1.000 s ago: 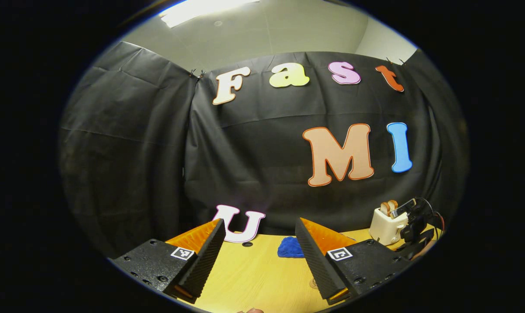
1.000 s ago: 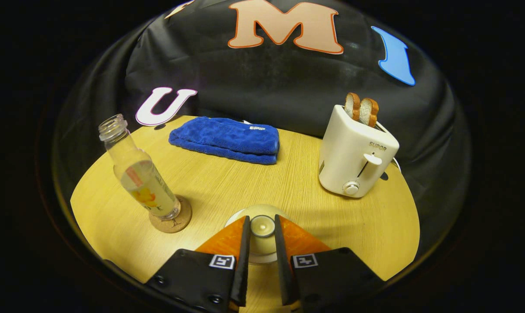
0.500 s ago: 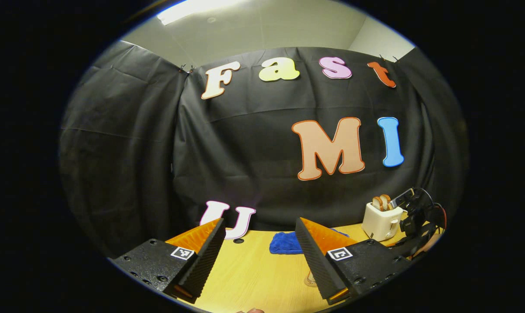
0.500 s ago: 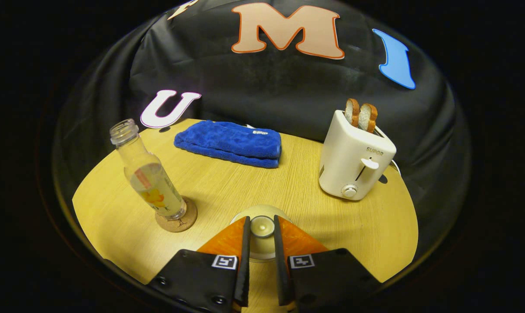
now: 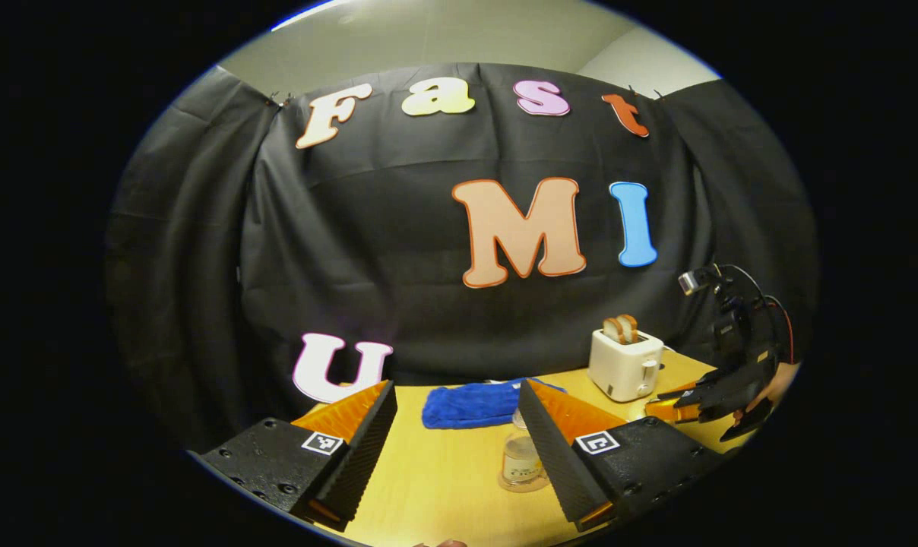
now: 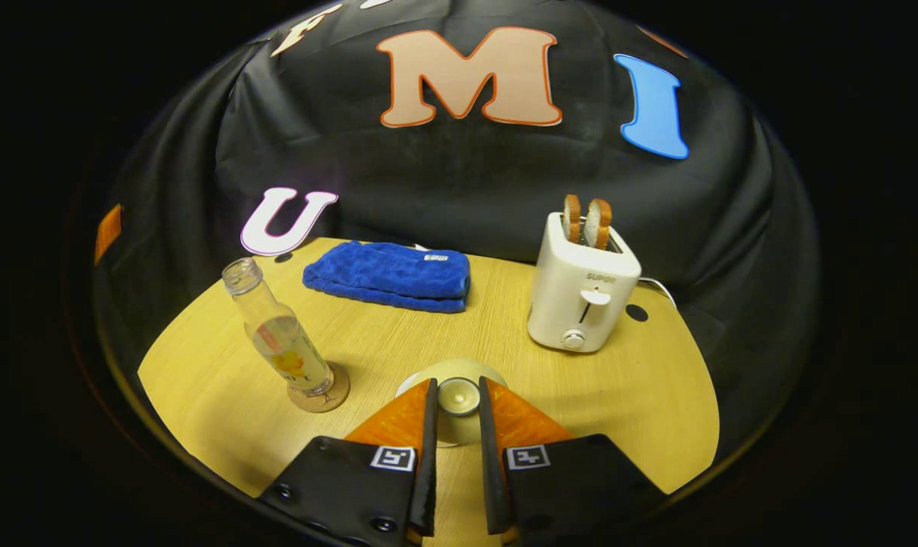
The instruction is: Open the teacup lid with one hand, grasp the water bottle and pour water into the teacup with the other hand; after pouring, place the water bottle on the coaster and then close the teacup lid.
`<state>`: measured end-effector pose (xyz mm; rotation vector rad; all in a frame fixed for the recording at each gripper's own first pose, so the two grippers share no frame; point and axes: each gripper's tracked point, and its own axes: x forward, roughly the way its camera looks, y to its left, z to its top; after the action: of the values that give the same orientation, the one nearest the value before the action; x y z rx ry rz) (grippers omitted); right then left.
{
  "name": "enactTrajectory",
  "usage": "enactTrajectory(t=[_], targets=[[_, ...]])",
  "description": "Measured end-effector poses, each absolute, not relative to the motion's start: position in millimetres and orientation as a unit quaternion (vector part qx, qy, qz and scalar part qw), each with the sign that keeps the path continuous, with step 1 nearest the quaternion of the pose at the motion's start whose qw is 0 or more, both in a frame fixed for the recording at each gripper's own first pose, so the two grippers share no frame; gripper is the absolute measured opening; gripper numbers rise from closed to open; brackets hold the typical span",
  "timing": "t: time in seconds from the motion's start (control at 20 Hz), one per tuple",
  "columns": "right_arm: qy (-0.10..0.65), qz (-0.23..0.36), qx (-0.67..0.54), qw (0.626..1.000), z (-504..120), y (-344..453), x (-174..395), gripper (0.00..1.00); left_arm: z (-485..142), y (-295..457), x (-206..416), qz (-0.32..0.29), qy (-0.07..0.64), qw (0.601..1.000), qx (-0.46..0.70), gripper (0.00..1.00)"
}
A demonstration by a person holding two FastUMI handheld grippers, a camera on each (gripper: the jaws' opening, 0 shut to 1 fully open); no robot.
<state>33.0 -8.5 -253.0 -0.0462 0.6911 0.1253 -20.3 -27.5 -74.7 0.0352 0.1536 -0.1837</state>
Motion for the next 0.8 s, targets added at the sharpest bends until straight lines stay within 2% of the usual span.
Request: enactTrajectory(t=[0.1, 0.15, 0.35, 0.8], targets=[[0.334, 0.045, -0.018, 0.941, -242.8, -23.0, 26.1, 0.31, -88.7, -41.1, -16.2, -0.115, 0.093, 0.989, 0.000, 0.95], [0.332, 0.036, -0.015, 0.943, -238.8, -30.5, 22.2, 0.27, -94.2, -46.9, -13.5, -0.125, 0.098, 0.987, -0.001, 0.95], [0.327, 0.001, -0.008, 0.945, -226.9, -62.7, 8.4, 0.27, -123.2, -68.1, -5.4, -0.163, 0.123, 0.979, 0.008, 0.95], [0.327, -0.058, 0.002, 0.943, -213.9, -115.6, -19.8, 0.27, -187.4, -99.8, 5.3, -0.208, 0.177, 0.962, 0.013, 0.95]])
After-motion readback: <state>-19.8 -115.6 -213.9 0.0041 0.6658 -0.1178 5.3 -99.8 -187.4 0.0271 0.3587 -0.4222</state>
